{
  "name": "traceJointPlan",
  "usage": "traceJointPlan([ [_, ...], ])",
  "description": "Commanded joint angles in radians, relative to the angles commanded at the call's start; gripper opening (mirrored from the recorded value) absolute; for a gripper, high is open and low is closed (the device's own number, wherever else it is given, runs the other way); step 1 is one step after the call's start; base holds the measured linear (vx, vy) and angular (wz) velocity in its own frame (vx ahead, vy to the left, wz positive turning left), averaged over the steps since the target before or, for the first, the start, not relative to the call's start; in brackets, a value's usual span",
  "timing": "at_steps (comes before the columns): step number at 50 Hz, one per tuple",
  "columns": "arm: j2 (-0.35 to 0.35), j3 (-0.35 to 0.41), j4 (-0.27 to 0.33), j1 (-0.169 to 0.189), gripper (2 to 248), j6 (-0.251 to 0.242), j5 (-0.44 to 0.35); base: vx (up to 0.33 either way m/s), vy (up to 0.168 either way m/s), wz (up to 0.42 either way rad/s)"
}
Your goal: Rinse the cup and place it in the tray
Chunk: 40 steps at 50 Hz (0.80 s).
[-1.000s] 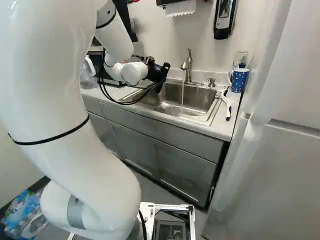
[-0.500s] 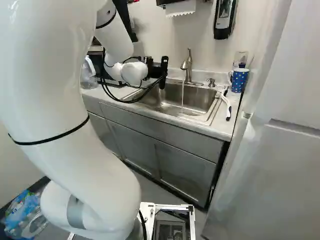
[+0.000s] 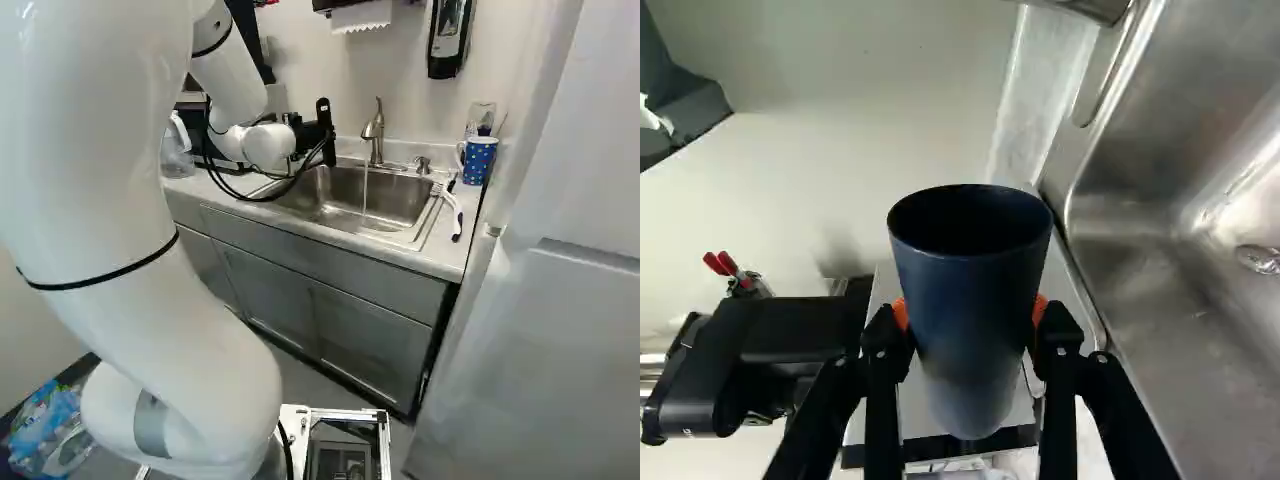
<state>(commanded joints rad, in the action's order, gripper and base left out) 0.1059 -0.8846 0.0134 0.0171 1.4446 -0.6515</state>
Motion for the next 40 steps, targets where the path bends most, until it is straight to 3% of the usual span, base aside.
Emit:
traceJointPlan([
  [40, 0.0, 0.0, 0.0, 0.0, 125, -0.421, 0.0, 0.0, 0.0, 0.0],
])
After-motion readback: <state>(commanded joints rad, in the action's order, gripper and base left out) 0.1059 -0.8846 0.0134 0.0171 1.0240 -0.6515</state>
